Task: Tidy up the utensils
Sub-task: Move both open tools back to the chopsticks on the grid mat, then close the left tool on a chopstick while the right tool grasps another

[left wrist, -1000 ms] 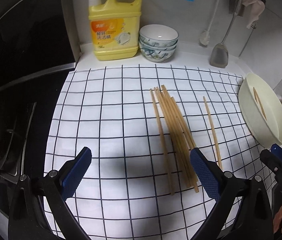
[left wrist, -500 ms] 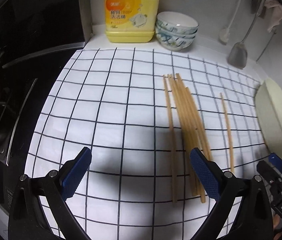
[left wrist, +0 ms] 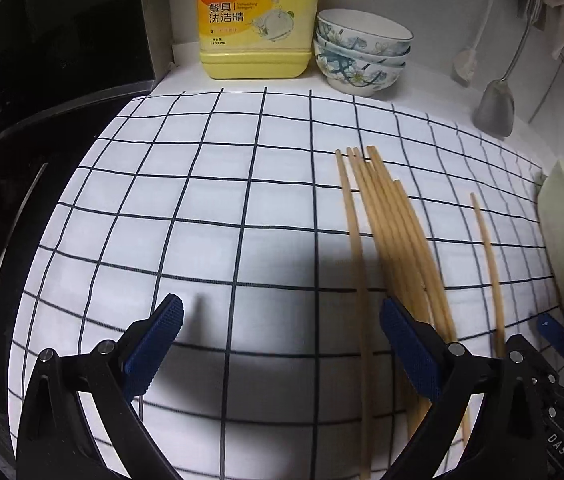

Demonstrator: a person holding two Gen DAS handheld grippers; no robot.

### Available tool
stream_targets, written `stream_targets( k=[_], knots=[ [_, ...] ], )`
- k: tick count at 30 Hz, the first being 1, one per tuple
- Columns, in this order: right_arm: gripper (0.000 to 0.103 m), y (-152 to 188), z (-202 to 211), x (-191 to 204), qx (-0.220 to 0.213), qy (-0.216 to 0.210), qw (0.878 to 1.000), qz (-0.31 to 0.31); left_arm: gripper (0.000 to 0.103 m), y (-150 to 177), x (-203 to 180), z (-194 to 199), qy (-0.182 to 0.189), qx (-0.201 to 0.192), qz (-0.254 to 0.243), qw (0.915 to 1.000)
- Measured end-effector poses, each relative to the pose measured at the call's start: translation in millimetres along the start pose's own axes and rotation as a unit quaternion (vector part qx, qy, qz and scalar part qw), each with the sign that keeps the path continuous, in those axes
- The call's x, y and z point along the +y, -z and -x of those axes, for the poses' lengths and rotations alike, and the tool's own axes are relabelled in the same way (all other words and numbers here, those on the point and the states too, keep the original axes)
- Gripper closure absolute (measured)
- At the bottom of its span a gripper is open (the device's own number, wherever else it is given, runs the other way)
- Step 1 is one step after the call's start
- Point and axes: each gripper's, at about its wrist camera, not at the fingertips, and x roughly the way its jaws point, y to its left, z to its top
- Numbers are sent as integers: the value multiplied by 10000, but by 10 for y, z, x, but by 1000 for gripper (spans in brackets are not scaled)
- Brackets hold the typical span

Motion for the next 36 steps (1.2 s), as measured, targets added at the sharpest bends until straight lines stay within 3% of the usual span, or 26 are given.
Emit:
stream_targets(
  k=[10,20,36],
  knots=[
    [36,-64,-125,12,27,349,9994,-13,6,-31,-7,-130,-1,-5,16,10000],
    [36,-61,-180,23,93,465,9989,-5,5,-16,-141,-206,-253,-2,-408,9988],
    [36,-40,-222,-41,152,619,9980,1,5,-50,173,-211,-511,67,37,9987]
  ],
)
